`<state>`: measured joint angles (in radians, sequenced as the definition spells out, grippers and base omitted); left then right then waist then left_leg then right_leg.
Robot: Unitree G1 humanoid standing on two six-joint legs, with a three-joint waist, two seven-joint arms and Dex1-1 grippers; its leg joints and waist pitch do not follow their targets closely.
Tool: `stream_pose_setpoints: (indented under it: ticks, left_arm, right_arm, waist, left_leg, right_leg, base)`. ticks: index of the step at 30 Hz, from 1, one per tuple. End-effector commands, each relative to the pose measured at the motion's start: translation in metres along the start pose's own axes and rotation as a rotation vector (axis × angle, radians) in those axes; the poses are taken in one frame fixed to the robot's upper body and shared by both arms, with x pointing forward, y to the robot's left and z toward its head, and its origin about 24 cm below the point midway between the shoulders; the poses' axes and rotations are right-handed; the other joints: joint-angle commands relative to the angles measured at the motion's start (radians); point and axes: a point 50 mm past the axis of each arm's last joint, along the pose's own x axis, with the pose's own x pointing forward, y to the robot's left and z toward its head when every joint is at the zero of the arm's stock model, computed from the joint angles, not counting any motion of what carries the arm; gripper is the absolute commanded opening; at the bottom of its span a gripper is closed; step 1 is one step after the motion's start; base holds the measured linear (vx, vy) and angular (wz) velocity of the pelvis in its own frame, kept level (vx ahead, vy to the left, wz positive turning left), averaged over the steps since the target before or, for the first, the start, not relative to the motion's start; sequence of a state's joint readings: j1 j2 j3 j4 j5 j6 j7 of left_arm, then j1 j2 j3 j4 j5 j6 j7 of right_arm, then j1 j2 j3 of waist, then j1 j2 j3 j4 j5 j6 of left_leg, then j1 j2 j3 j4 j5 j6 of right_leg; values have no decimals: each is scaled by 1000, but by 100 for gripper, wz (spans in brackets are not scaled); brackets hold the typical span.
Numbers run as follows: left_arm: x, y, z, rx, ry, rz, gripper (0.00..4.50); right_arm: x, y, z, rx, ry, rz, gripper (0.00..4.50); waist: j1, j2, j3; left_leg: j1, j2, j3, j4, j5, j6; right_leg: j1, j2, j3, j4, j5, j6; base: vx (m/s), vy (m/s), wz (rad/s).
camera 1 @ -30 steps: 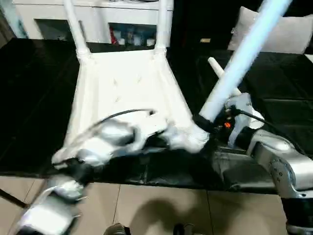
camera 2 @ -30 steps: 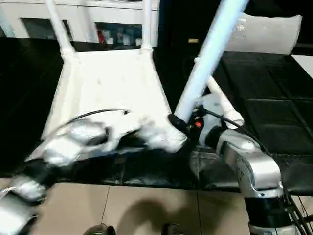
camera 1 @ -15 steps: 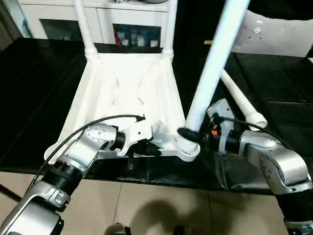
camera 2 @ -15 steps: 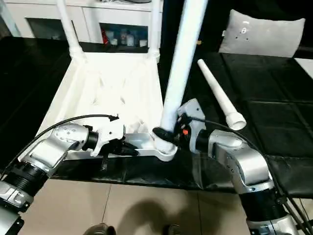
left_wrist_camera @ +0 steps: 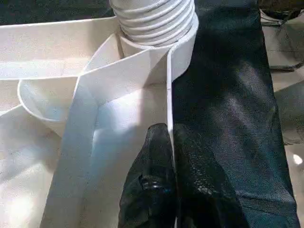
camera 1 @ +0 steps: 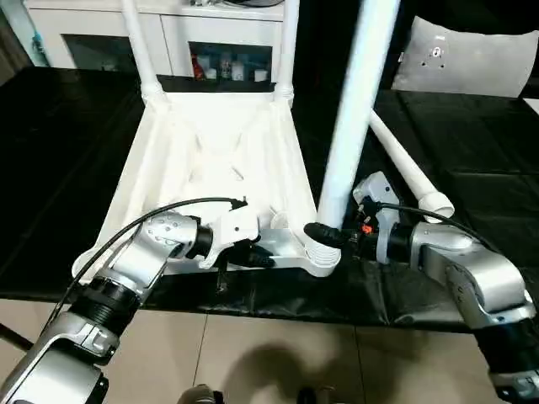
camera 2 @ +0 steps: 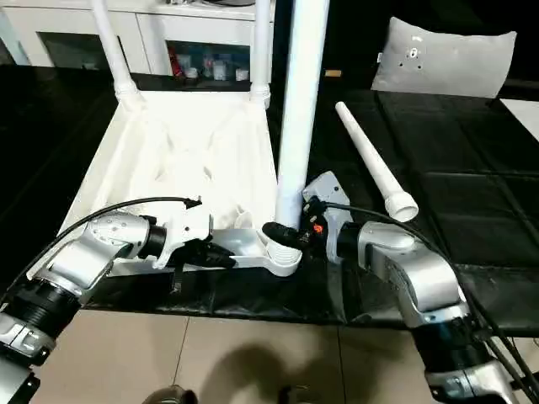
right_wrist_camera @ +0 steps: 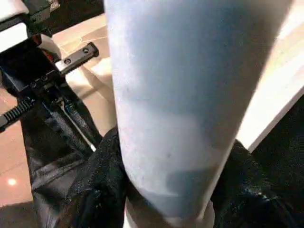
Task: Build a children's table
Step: Insert table leg to table base
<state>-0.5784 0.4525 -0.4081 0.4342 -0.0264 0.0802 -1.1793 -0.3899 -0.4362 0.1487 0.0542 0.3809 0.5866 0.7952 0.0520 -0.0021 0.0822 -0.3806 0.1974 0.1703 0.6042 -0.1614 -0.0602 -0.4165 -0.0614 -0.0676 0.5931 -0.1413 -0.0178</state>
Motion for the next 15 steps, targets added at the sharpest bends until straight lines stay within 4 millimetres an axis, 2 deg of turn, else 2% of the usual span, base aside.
stream_pose_setpoints:
  ticks: [1,3,6,7,8,9,11,13,14,15]
  left_arm:
    - [-4,5,4,16,-15,29,0]
    - [-4,6,4,1,-29,45,0]
    - [-4,7,4,-9,-40,57,0]
    - [-4,7,5,-12,-43,60,0]
    - [-3,8,5,-13,-45,62,0]
    - [-3,9,5,-16,-47,68,0]
    - [-3,9,5,-16,-47,69,0]
    - [-3,9,5,-18,-49,71,0]
    - [-2,10,6,-19,-51,70,0]
    - [-2,10,6,-20,-52,70,0]
  right_arm:
    - [1,-3,-11,63,19,-10,190]
    - [-4,-4,-22,173,-40,-12,190]
    - [-7,-2,-30,235,-82,-14,190]
    - [-8,-1,-33,251,-95,-12,190]
    - [-9,0,-36,263,-105,-13,190]
    - [-11,4,-45,283,-123,-19,190]
    - [-12,5,-48,288,-128,-23,189]
    - [-14,7,-53,283,-131,-37,189]
    - [-15,8,-57,271,-129,-48,189]
    - [-16,8,-58,255,-125,-56,189]
  waist:
    - [4,-2,-73]
    - [3,-1,-70]
    - [6,-2,-72]
    - [8,4,-70]
    - [8,3,-69]
    - [9,3,-70]
    - [10,4,-69]
    - [9,8,-66]
    - [10,16,-64]
    - [7,10,-61]
  left_leg:
    - [21,20,-8,-71,-300,6]
    - [23,20,-9,-71,-316,7]
    - [21,20,-10,-72,-309,9]
    - [22,22,-10,-74,-310,9]
    - [23,22,-9,-74,-318,11]
    - [22,22,-10,-75,-321,9]
    - [23,22,-11,-76,-325,9]
    - [24,21,-12,-79,-346,6]
    - [26,20,-13,-79,-358,3]
    - [31,18,-12,-78,-380,2]
  right_leg:
    - [46,-71,36,-91,-489,-118]
    - [44,-72,35,-96,-510,-114]
    - [47,-72,34,-95,-506,-112]
    - [44,-72,36,-96,-498,-114]
    - [42,-71,35,-98,-502,-114]
    - [45,-73,35,-97,-499,-116]
    - [44,-72,34,-96,-492,-118]
    - [45,-73,33,-99,-513,-116]
    - [43,-73,32,-101,-528,-114]
    - [41,-71,29,-109,-566,-101]
  base:
    - [0,0,0]
    - [0,0,0]
    - [0,0,0]
    - [0,0,0]
    - [0,0,0]
    - [0,0,0]
    - [0,0,0]
    - [0,0,0]
    - [0,0,0]
    - [0,0,0]
